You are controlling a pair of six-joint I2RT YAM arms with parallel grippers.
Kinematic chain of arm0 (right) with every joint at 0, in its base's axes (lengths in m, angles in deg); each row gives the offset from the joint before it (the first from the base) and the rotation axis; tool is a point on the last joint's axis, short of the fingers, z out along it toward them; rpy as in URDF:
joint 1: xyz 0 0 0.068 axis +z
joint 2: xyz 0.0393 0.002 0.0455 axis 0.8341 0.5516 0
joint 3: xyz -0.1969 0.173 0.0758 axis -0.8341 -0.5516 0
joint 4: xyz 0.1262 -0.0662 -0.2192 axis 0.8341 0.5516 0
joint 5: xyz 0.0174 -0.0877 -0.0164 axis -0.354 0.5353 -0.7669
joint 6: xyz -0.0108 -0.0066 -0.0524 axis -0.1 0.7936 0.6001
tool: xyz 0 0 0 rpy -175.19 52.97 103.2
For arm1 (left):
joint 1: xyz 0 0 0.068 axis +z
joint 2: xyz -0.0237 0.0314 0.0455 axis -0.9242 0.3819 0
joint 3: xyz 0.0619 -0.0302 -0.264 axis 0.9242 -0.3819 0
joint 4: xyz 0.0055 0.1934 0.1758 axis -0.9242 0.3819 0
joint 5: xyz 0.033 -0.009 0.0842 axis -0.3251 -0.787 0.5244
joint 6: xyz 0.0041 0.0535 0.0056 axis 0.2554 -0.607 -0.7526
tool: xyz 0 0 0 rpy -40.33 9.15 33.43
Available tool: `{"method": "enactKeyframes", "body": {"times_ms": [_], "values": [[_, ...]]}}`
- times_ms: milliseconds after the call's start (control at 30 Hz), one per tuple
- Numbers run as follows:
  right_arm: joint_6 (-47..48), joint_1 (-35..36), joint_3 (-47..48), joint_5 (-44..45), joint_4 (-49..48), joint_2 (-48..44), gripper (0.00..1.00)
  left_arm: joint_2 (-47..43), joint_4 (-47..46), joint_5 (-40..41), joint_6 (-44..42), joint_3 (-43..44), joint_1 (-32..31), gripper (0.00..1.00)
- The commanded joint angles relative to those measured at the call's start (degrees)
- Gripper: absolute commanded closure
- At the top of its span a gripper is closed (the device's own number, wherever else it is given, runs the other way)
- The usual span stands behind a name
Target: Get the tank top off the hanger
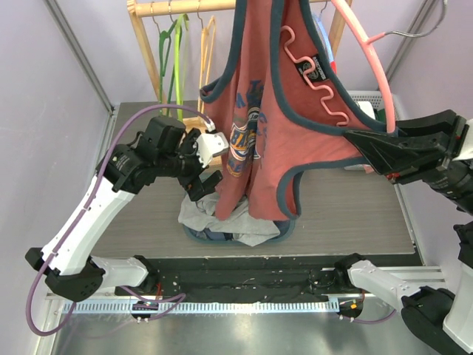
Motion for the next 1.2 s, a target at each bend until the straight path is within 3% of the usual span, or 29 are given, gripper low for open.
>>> {"method": "enactKeyframes", "body": {"times_ms": [0, 200, 400, 600, 800, 1167], "values": [[4.4, 0.1, -0.4, 4.2, -1.7, 0.9, 0.99, -1.9, -0.7, -3.4, -0.4, 1.8, 0.5, 0.0], [3.5, 0.2, -9.7, -4.6, 3.2, -0.3, 0.99, -5.6, 2.7, -8.1, -4.0, 1.3, 0.8, 0.0], [6.5, 0.2, -15.2, -8.3, 8.0, -2.9, 0.99, -11.0, 4.7, -7.4, -7.6, -2.1, 0.8, 0.0], [7.3, 0.1, -19.3, -9.2, 8.3, -4.1, 0.99, -11.1, 6.1, -7.1, -8.4, 5.4, 0.8, 0.0], [11.9, 0.2, -18.6, -18.1, 14.2, -0.8, 0.99, -10.0, 6.1, -7.0, -9.1, 11.8, 0.8, 0.0], [15.5, 1.7, -18.7, -19.0, 18.6, 3.5, 0.99, -11.2, 0.6, -4.0, -10.9, 19.6, 0.8, 0.0]]}}
